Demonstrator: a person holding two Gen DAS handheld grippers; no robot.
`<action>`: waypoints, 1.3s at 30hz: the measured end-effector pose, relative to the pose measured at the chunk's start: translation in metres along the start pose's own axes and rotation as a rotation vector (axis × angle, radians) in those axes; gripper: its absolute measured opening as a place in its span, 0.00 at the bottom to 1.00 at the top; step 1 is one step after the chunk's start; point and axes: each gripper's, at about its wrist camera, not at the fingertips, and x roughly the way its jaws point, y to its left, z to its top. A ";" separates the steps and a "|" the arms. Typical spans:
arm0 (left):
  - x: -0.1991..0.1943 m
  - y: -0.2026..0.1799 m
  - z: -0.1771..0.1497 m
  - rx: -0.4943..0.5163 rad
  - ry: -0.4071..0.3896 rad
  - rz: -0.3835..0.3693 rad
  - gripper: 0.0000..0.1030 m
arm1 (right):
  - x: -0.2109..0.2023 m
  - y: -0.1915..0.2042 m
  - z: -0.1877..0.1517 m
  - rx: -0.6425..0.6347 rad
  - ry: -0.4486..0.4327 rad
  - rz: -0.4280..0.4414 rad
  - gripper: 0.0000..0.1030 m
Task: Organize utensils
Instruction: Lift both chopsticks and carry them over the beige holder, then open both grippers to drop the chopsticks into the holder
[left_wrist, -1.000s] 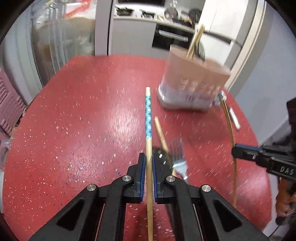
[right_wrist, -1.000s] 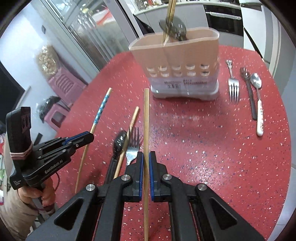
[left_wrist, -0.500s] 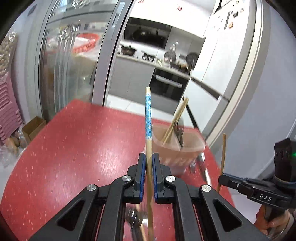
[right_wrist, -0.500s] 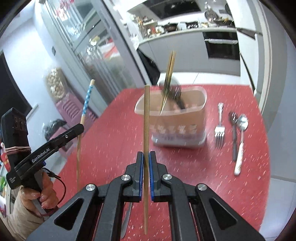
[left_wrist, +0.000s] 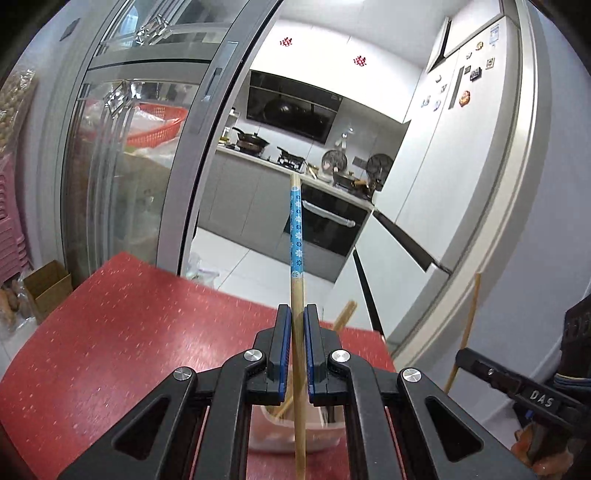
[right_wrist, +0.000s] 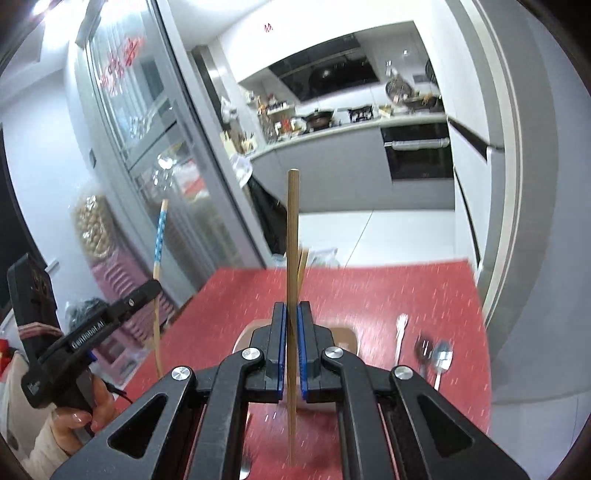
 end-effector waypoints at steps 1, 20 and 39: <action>0.006 -0.001 0.002 -0.001 -0.005 0.001 0.31 | 0.003 0.000 0.006 -0.005 -0.015 -0.008 0.06; 0.090 -0.011 -0.004 0.037 -0.088 0.010 0.31 | 0.072 -0.010 0.038 -0.095 -0.141 -0.073 0.06; 0.094 -0.005 -0.058 0.159 -0.066 0.098 0.31 | 0.114 -0.002 -0.030 -0.261 -0.079 -0.118 0.06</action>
